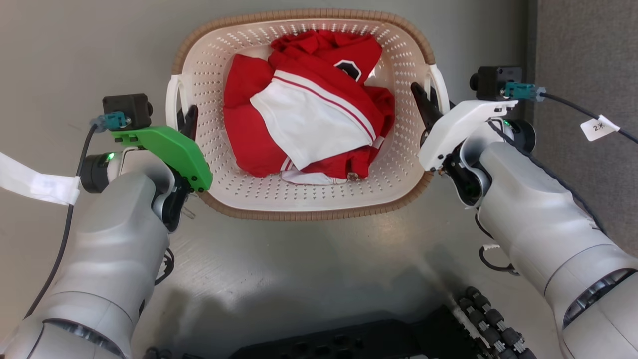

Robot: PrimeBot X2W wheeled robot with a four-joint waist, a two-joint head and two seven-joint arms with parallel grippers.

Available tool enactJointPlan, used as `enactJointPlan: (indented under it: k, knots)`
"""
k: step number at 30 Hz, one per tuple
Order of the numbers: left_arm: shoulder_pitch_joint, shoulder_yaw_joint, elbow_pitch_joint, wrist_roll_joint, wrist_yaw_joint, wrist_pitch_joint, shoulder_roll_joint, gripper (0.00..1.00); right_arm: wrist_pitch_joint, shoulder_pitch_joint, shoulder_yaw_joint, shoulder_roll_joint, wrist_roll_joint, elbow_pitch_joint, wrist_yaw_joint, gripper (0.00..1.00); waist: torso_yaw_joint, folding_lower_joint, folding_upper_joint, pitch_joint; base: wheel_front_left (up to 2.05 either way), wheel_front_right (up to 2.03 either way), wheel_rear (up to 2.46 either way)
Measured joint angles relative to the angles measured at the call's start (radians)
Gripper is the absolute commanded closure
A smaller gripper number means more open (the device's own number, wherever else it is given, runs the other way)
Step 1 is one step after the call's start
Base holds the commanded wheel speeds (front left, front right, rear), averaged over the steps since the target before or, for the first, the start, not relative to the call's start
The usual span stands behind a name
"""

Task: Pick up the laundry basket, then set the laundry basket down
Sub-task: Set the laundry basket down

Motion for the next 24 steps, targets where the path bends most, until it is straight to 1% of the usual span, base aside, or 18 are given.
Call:
enactJointPlan:
  k: [8,22,23,24]
  knots:
    - [-0.009,-0.001,0.008,0.012,0.0,-0.013,0.0,1.0,-0.009,-0.008,0.005,0.001,0.0,-0.003,0.0,1.0,0.0,0.0,0.0,0.038,0.0,0.0,0.0]
    - [-0.023,-0.001,0.012,0.026,0.0,-0.031,0.0,1.0,-0.02,-0.021,0.006,0.0,0.001,0.0,-0.001,1.0,0.0,-0.0001,0.0,0.054,0.0,0.0,0.0]
    - [-0.023,0.0,0.013,0.026,0.0,-0.031,0.0,0.93,-0.02,-0.021,0.006,0.001,0.002,0.002,-0.001,0.78,0.0,-0.0001,0.0,0.054,0.0,0.0,0.0]
    - [-0.023,0.001,0.013,0.026,0.0,-0.031,0.0,0.63,-0.02,-0.021,0.006,0.001,0.005,0.004,-0.001,0.56,0.0,-0.0001,0.0,0.054,0.0,0.0,0.0]
